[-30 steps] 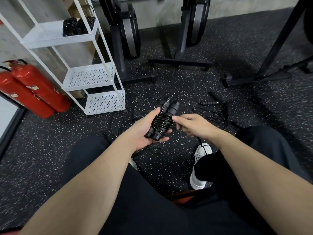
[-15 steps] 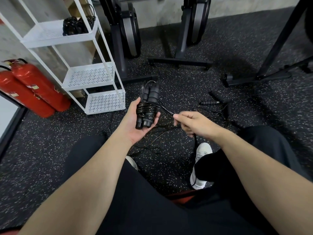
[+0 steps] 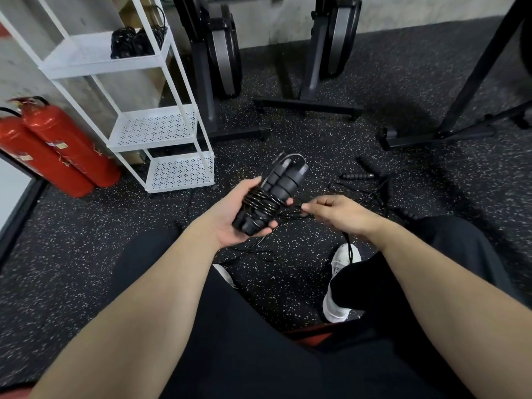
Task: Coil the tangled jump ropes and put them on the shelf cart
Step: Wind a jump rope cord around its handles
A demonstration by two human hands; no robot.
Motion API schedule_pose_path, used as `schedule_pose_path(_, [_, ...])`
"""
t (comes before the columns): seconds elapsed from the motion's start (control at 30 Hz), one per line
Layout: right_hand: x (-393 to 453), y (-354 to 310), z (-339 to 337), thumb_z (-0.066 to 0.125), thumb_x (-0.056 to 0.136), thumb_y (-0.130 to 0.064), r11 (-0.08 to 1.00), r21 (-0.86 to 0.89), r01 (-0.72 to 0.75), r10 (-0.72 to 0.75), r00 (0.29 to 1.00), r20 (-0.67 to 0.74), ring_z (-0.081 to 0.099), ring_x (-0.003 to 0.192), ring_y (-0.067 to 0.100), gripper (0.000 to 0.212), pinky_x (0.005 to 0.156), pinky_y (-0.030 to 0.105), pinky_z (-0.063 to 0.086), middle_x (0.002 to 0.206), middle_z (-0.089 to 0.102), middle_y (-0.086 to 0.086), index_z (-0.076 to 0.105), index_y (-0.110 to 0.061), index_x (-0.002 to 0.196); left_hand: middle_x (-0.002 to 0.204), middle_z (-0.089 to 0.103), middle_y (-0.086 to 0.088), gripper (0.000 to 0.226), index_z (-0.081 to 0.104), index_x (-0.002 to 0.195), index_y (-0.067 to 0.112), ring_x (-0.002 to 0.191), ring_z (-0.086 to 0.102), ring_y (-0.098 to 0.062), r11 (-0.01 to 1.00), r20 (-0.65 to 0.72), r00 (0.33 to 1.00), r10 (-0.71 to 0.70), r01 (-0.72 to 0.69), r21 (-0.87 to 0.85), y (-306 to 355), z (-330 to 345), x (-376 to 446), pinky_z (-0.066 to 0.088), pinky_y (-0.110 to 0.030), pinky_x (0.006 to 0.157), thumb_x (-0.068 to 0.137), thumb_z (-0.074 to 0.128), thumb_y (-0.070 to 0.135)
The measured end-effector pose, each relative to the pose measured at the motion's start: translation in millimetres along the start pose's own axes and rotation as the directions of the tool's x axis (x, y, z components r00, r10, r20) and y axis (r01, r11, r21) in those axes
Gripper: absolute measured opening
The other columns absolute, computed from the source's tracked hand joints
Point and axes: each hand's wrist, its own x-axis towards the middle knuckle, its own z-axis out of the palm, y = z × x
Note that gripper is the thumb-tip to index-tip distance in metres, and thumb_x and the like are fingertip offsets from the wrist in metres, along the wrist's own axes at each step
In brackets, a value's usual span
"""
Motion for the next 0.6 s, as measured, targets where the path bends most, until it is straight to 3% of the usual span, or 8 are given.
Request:
schedule_pose_path(0.07, [-1.4, 0.3, -1.1, 0.064, 0.096, -0.046, 0.999, -0.024, -0.033, 0.033, 0.999, 0.011, 0.037, 0.054, 0.01, 0.021, 0.049, 0.024, 0.026, 0.055, 0.051, -0.016, 0.074, -0.028, 0.092, 0.117, 0.067, -0.017, 0.057, 0.064, 0.125, 0.009, 0.062, 0.067, -0.022, 0.989, -0.005, 0.998, -0.066, 0.066, 0.132, -0.3, 2.4, -1.0, 0.059, -0.03, 0.049, 0.088, 0.057, 0.052])
schedule_pose_path(0.13, [-0.8, 3.9, -1.9, 0.067, 0.097, -0.03, 0.998, -0.011, -0.059, 0.059, 0.997, 0.042, 0.033, 0.054, 0.011, 0.02, 0.052, 0.028, 0.024, 0.056, 0.048, -0.01, 0.073, -0.027, 0.078, 0.096, 0.073, -0.015, 0.052, 0.06, 0.119, 0.007, 0.065, 0.07, -0.025, 0.955, -0.04, 0.99, -0.133, 0.139, 0.261, -1.6, 6.0, -1.6, 0.061, -0.033, 0.053, 0.088, 0.056, 0.048])
schedule_pose_path(0.2, [0.6, 7.5, -2.6, 0.064, 0.096, -0.005, 0.995, -0.055, -0.077, 0.08, 0.996, 0.035, 0.038, 0.06, 0.016, 0.035, 0.056, 0.031, 0.025, 0.059, 0.056, -0.006, 0.071, -0.025, 0.069, 0.099, 0.074, -0.018, 0.044, 0.057, 0.127, 0.008, 0.071, 0.072, -0.029, 0.894, -0.045, 0.983, -0.18, 0.182, 0.41, -2.3, 10.3, -1.3, 0.063, -0.037, 0.059, 0.097, 0.055, 0.04])
schedule_pose_path(0.27, [0.8, 6.8, -3.0, 0.06, 0.094, 0.007, 0.992, -0.092, -0.089, 0.093, 0.995, 0.045, 0.057, 0.064, 0.014, 0.037, 0.06, 0.023, 0.037, 0.062, 0.069, -0.011, 0.072, -0.023, 0.076, 0.11, 0.073, -0.02, 0.034, 0.056, 0.138, 0.021, 0.08, 0.073, -0.032, 0.826, -0.009, 0.978, -0.208, 0.18, 0.535, -3.8, 12.7, 0.1, 0.063, -0.04, 0.065, 0.106, 0.052, 0.031])
schedule_pose_path(0.33, [0.4, 4.3, -0.4, 0.066, 0.093, -0.002, 0.989, -0.12, -0.088, 0.095, 0.994, 0.054, 0.064, 0.062, -0.003, 0.024, 0.06, 0.011, 0.044, 0.066, 0.072, -0.017, 0.074, -0.023, 0.083, 0.119, 0.072, -0.018, 0.037, 0.055, 0.141, 0.038, 0.089, 0.074, -0.036, 0.749, -0.014, 0.975, -0.222, 0.179, 0.637, -6.3, 14.5, 1.2, 0.064, -0.045, 0.074, 0.106, 0.055, 0.029])
schedule_pose_path(0.43, [2.1, 5.2, 3.4, 0.072, 0.091, -0.011, 0.991, -0.082, -0.101, 0.103, 0.995, 0.012, 0.064, 0.062, -0.003, 0.013, 0.058, 0.009, 0.046, 0.069, 0.073, -0.015, 0.077, -0.022, 0.086, 0.136, 0.066, -0.003, 0.048, 0.05, 0.144, 0.054, 0.109, 0.073, -0.03, 0.612, -0.02, 0.985, -0.174, 0.124, 0.781, -8.1, 17.7, 2.7, 0.063, -0.038, 0.084, 0.102, 0.062, 0.034])
schedule_pose_path(0.53, [0.0, 2.7, 3.2, 0.07, 0.091, -0.01, 0.989, -0.116, -0.094, 0.096, 0.995, 0.008, 0.06, 0.063, -0.008, 0.017, 0.059, 0.005, 0.042, 0.068, 0.071, -0.019, 0.078, -0.024, 0.083, 0.156, 0.047, 0.016, 0.066, 0.028, 0.149, 0.066, 0.139, 0.049, -0.011, 0.313, -0.006, 0.985, -0.171, 0.06, 0.948, -6.5, 14.5, 3.3, 0.04, -0.024, 0.107, 0.098, 0.065, 0.048])
schedule_pose_path(0.6, [-0.8, -0.2, 5.2, 0.074, 0.089, -0.013, 0.99, -0.118, -0.083, 0.084, 0.996, 0.004, 0.062, 0.068, -0.008, 0.011, 0.062, 0.003, 0.043, 0.078, 0.076, -0.014, 0.08, -0.022, 0.086, 0.162, 0.038, 0.016, 0.085, 0.007, 0.155, 0.062, 0.147, 0.037, -0.009, 0.244, -0.022, 0.978, -0.206, 0.074, 0.967, -5.6, 12.7, 5.1, 0.03, -0.025, 0.109, 0.096, 0.067, 0.05])
